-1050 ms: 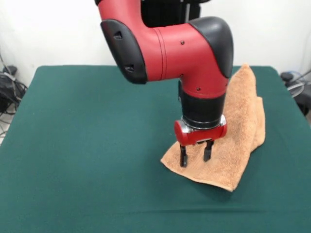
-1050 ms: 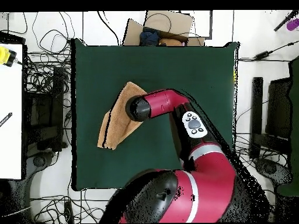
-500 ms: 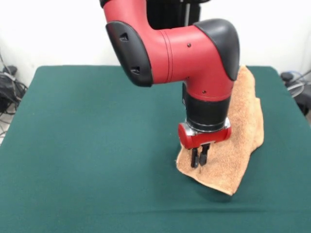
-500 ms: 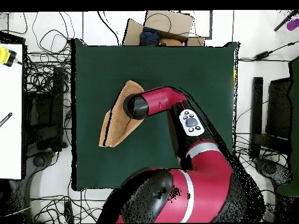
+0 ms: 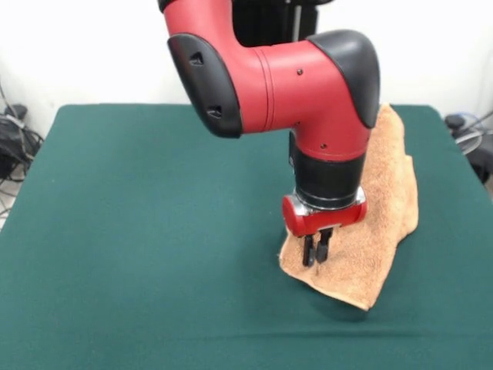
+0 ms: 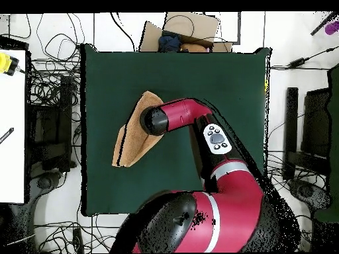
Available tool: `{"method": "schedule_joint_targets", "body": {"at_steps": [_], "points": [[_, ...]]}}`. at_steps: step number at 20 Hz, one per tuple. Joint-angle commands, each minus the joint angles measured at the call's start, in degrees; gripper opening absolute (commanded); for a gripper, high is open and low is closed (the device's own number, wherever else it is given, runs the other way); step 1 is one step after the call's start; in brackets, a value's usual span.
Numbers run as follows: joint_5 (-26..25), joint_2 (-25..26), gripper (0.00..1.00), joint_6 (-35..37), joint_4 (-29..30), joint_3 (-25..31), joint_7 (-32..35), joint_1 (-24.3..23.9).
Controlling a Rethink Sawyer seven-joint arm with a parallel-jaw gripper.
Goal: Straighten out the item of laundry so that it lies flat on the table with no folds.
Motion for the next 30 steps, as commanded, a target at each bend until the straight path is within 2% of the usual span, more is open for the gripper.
{"method": "schedule_joint_targets", "body": {"at_steps": [1,4,8,12,15,30], "points": [[-2.9,8.7,0.0,-0.5,-4.2,1.6,-5.8,-1.2],[-1.3,8.1,0.0,6.9,-6.4,3.5,-13.1,-3.6],[-1.1,8.7,0.0,19.9,-14.9,6.4,-26.3,-6.2],[-2.0,9.5,0.0,25.5,-19.8,8.1,-31.4,-7.0],[-1.9,10.2,0.0,27.0,-21.5,8.9,-32.3,-7.2],[1.0,9.8,0.0,24.6,-19.3,7.2,-31.4,-7.5]]}}
